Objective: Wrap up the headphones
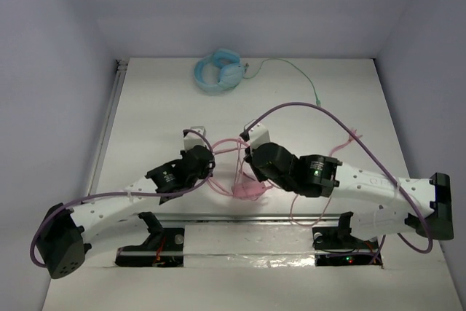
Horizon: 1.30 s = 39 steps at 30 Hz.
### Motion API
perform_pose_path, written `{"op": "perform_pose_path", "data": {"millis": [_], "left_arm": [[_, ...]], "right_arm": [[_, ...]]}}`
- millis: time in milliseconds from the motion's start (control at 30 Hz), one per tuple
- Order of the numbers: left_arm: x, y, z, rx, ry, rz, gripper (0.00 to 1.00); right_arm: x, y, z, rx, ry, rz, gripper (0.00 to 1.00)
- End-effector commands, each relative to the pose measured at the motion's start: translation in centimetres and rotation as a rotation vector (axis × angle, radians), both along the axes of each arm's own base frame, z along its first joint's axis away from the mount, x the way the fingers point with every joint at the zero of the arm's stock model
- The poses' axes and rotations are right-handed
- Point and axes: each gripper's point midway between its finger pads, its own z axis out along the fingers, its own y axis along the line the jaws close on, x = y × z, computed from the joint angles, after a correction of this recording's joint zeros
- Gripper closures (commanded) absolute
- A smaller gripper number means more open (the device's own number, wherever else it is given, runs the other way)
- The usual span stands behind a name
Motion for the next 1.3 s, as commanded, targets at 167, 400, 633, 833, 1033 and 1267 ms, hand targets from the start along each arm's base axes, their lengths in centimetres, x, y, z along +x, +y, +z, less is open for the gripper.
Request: {"op": "perform_pose_path", "data": {"millis": [167, 400, 633, 833, 1033, 1267], "left_arm": [[-0.6, -3.6, 5.6, -0.128, -0.046, -0.188, 1.00], [-1.2, -4.6, 7.8, -0.163, -0.054, -0.263, 1.00], [-1.4, -5.0, 9.3, -0.198, -0.076, -0.282, 1.00], [-1.2, -5.5, 10.9, -0.260, -0.101, -0.316, 1.00], [-1.7, -6.3, 11.5, -0.306, -0.098, -0.374, 1.00], [-1.1, -5.5, 15.9, -0.386, -0.196, -0.352, 1.00]], "right_arm": [[5.0, -3.5, 3.8, -0.034, -0.182, -0.259, 1.00], [7.8, -4.9, 4.0, -0.020, -0.237, -0.385, 0.88], [10.5, -6.2, 5.3, 0.150, -0.237, -0.396, 0.75], [10.1, -3.2, 6.5, 0.404, -0.207, -0.176, 0.72], [9.6, -2.3, 5.7, 0.548, -0.186, -0.015, 0.66], [10.1, -3.1, 4.2, 0.635, -0.187, -0.061, 0.70]]}}
